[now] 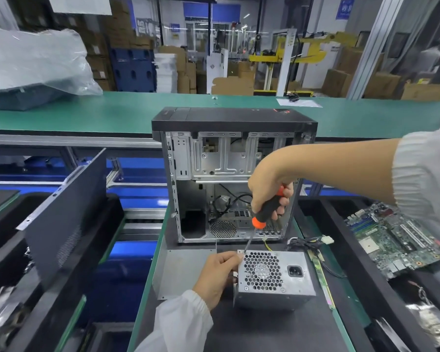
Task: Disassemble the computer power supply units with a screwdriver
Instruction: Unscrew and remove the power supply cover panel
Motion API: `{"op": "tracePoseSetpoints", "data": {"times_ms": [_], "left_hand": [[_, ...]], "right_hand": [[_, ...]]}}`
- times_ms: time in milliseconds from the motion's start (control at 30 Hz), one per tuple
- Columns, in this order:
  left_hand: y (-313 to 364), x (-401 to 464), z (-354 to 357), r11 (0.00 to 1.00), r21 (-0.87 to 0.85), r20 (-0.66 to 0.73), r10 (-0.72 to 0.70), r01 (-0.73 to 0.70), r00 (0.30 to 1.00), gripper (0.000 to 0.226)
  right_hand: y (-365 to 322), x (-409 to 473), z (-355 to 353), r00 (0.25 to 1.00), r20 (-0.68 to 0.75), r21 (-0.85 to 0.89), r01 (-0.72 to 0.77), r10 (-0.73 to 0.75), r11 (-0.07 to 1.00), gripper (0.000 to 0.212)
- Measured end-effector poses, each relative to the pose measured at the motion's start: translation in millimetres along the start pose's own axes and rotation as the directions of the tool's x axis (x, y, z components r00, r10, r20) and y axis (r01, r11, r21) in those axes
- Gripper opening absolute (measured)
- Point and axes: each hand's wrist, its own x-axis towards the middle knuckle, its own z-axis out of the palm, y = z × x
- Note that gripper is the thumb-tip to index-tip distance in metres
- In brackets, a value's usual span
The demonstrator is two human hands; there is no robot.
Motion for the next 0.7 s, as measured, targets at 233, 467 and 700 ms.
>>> {"op": "tracePoseSetpoints", "data": {"times_ms": [233, 467, 700], "left_hand": [[2, 1, -3, 0.999, 0.033, 0.054, 0.032, -0.034, 0.998, 0.031], [4, 2, -1, 1.0, 0.016, 0.005, -0.018, 0.018, 1.0, 0.023], [4, 1, -2, 1.0, 0.009, 0.043, -0.025, 0.024, 0.999, 0.021]], "right_hand": [[-4, -16, 27, 0.673, -0.478, -0.773, -0.018, -0.564, 0.634, 0.019], [-12, -15, 50, 0.431, -0.352, -0.935, -0.127, -0.831, 0.331, 0.015], [-7, -15, 21, 0.89, -0.41, -0.418, 0.008, -0.197, 0.908, 0.048]]}}
